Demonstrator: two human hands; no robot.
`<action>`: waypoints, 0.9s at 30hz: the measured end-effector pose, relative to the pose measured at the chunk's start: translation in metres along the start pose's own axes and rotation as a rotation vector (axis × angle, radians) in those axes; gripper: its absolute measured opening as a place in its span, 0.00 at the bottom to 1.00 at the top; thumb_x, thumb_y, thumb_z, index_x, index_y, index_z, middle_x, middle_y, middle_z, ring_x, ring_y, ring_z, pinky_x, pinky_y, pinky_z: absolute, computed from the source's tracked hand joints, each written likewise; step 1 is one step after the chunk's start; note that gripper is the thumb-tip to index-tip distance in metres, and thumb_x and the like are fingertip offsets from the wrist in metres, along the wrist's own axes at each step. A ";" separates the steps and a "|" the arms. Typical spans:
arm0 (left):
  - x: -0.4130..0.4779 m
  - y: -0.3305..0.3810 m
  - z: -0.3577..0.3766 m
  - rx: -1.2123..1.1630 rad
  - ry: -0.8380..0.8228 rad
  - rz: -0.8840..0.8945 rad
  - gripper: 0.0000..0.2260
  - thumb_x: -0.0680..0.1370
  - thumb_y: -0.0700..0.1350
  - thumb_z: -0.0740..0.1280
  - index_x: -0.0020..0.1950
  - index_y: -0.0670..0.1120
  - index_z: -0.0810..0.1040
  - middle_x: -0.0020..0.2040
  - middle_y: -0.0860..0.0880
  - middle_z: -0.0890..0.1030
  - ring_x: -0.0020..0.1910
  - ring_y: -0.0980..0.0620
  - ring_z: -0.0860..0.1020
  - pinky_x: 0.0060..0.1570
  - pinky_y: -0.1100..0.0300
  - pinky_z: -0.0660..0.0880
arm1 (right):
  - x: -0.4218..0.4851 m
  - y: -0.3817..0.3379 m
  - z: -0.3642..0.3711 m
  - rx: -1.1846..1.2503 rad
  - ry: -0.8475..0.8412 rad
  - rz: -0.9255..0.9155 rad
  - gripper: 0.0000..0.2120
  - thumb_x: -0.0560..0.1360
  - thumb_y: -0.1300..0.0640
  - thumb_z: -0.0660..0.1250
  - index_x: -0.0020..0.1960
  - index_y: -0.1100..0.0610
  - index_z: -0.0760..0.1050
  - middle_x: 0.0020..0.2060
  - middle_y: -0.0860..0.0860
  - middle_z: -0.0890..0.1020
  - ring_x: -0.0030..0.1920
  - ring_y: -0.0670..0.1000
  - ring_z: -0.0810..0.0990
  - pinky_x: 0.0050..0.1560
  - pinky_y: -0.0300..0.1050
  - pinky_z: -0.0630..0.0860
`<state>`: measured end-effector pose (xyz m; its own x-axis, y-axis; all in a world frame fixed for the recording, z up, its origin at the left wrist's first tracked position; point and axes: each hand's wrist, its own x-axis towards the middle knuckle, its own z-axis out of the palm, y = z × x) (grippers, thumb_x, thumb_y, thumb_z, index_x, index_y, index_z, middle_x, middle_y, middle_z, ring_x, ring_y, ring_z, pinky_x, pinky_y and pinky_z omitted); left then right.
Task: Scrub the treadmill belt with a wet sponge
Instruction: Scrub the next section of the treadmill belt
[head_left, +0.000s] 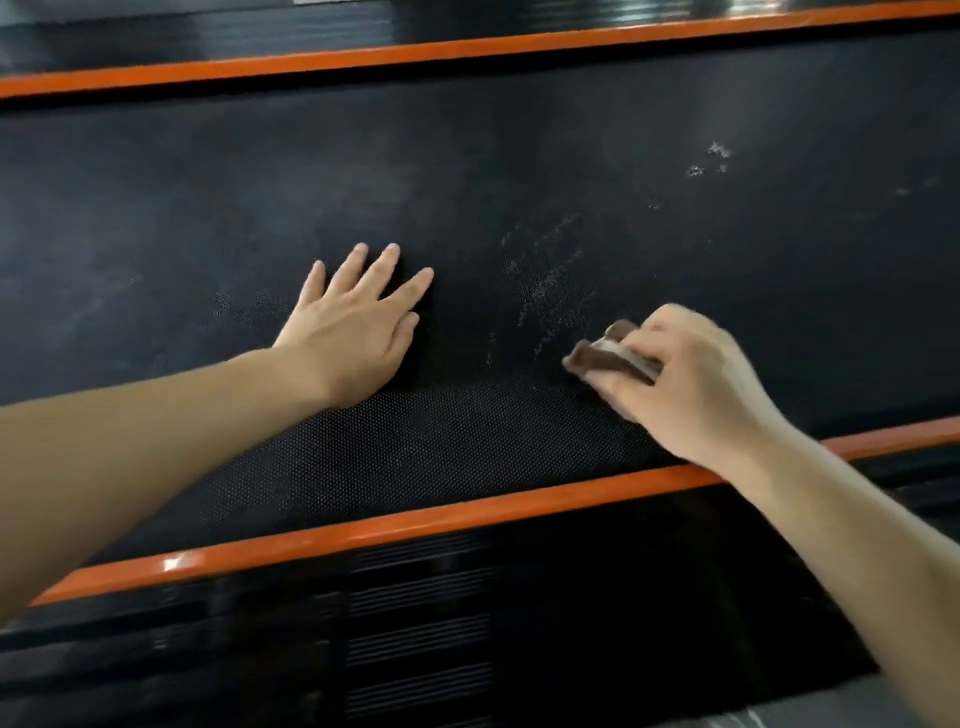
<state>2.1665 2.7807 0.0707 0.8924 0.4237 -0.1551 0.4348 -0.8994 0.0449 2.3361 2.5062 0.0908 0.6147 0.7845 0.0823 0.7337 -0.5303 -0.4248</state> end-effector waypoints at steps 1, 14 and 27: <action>0.000 0.003 -0.001 -0.019 -0.015 -0.011 0.25 0.86 0.56 0.45 0.84 0.58 0.49 0.85 0.48 0.46 0.83 0.43 0.43 0.79 0.37 0.44 | -0.009 -0.009 0.002 0.051 -0.070 -0.053 0.19 0.74 0.36 0.69 0.36 0.50 0.81 0.40 0.46 0.74 0.43 0.48 0.75 0.45 0.50 0.75; 0.016 0.047 0.007 -0.134 0.004 -0.023 0.28 0.83 0.63 0.46 0.83 0.57 0.49 0.84 0.45 0.41 0.82 0.43 0.36 0.75 0.30 0.35 | -0.012 0.007 -0.009 0.155 -0.153 0.051 0.11 0.70 0.42 0.75 0.35 0.47 0.80 0.42 0.45 0.75 0.42 0.47 0.79 0.42 0.50 0.79; 0.031 0.061 0.013 -0.152 0.043 -0.004 0.29 0.82 0.64 0.44 0.83 0.58 0.49 0.84 0.44 0.43 0.82 0.40 0.37 0.75 0.29 0.36 | 0.048 0.046 -0.001 -0.048 0.143 -0.049 0.19 0.76 0.44 0.71 0.37 0.59 0.81 0.38 0.50 0.74 0.37 0.53 0.76 0.38 0.51 0.75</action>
<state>2.2189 2.7372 0.0563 0.8935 0.4346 -0.1135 0.4489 -0.8724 0.1933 2.4002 2.5189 0.0761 0.6100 0.7579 0.2312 0.7749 -0.5095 -0.3742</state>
